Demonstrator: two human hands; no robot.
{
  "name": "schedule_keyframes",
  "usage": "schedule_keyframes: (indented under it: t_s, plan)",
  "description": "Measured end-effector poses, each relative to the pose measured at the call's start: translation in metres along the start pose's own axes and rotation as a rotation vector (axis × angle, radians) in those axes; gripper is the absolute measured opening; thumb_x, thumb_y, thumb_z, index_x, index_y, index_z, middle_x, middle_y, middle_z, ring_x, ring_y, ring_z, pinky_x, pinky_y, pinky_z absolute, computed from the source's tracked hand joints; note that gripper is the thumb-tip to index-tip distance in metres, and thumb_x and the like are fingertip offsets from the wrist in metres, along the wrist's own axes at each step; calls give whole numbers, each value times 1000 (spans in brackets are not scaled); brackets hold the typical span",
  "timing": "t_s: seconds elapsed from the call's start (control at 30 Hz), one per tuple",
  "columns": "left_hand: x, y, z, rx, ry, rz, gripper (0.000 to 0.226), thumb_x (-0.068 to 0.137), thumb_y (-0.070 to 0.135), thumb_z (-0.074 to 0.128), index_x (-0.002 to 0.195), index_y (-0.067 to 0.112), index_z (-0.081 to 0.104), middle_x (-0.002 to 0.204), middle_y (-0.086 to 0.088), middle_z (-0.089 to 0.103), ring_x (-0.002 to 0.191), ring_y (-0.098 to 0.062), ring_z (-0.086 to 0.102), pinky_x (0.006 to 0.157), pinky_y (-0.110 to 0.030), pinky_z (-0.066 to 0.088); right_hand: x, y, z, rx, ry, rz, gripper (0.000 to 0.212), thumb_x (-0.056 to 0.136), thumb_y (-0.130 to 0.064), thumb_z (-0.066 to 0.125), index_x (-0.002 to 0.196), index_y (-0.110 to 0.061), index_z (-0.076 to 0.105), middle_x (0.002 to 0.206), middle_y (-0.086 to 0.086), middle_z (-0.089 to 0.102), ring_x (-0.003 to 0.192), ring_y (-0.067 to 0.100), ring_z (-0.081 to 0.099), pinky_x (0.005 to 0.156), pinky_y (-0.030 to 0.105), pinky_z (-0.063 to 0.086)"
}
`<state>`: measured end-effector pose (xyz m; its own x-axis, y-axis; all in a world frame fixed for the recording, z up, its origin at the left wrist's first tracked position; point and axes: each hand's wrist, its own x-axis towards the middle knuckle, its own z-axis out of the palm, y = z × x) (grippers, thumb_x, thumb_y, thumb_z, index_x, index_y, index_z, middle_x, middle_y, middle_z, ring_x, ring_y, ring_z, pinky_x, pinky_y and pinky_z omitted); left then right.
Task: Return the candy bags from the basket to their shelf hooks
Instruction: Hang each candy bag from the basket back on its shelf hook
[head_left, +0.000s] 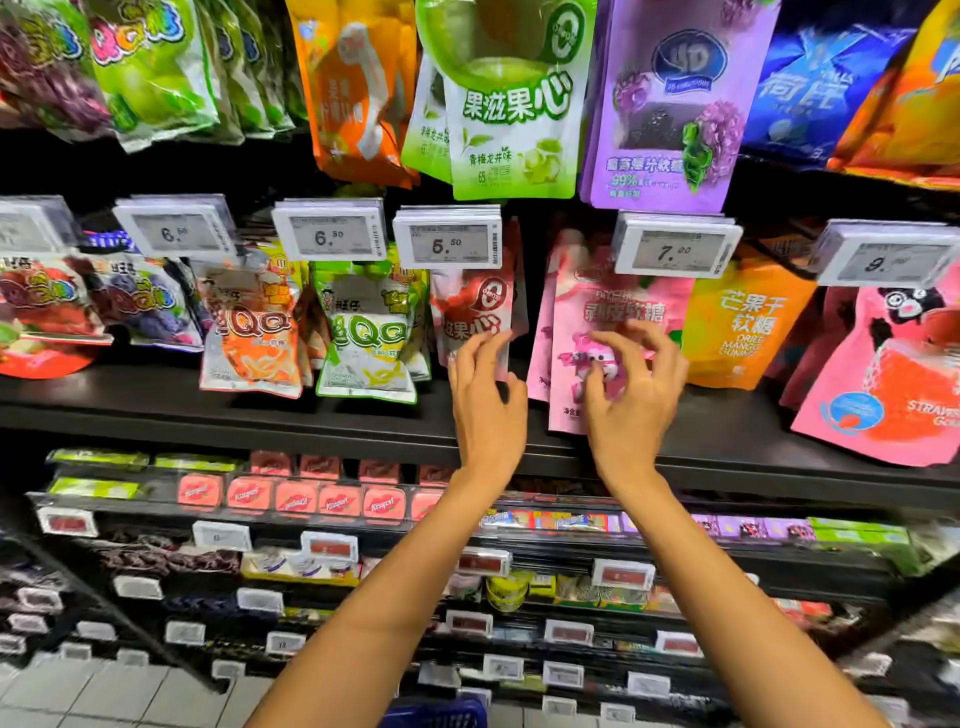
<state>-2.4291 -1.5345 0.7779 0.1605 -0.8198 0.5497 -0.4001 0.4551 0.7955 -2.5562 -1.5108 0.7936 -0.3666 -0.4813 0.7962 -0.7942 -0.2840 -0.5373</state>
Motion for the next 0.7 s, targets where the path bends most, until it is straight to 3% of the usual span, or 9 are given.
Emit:
schedule_keyframes:
  t_s: [0.07,0.2,0.33,0.47,0.53,0.6,0.67,0.7]
  plan:
    - [7,-9,-11,21,1,-112,52,89,1,55,140,9,46,144,-11,41,137,-27,36,114,-35,28,-5,-23,12,178,-192,-34,31,82,7,61,106,-10,70,117,13,58,107,27,57,92,11,42]
    - [19,-18,-27,82,-96,-232,58,97,12,52,148,1,28,158,-17,24,148,-27,20,120,-33,15,-12,-57,46,221,-492,101,36,90,0,58,124,-10,65,147,11,42,132,18,43,98,-7,17]
    - [29,-19,-35,50,-195,-302,54,98,6,48,149,4,30,155,-14,35,142,-26,34,114,-30,25,-13,-62,66,201,-505,254,47,94,-7,54,141,-8,49,157,7,28,143,18,31,109,13,20]
    - [27,-21,-40,7,-265,-303,61,90,-10,41,148,10,36,153,-9,40,140,-23,38,112,-26,29,-9,-55,69,218,-484,354,47,98,-12,51,145,-11,44,156,7,33,143,18,32,106,12,21]
    - [23,-21,-45,-29,-275,-262,64,88,-15,38,145,12,42,150,-7,45,137,-22,42,113,-26,32,-7,-54,68,247,-486,393,46,99,-13,49,145,-13,44,156,8,34,145,16,29,111,18,23]
    - [21,-20,-56,-86,-225,-206,62,86,-17,37,139,12,50,141,-7,53,127,-19,51,108,-22,38,-7,-56,67,261,-492,413,45,100,-14,48,145,-15,44,157,7,32,147,15,25,113,21,21]
    - [21,-18,-71,-113,-92,-116,53,84,-14,40,128,11,59,126,-6,63,105,-12,59,93,-10,42,-11,-62,64,257,-471,431,45,100,-13,48,145,-14,44,159,7,28,147,16,23,116,25,20]
    - [23,-19,-80,-124,-7,-91,48,83,-13,42,120,11,62,117,-5,66,95,-10,59,86,-12,44,-14,-66,64,253,-442,430,45,99,-12,49,144,-12,45,159,8,28,147,17,23,119,28,20]
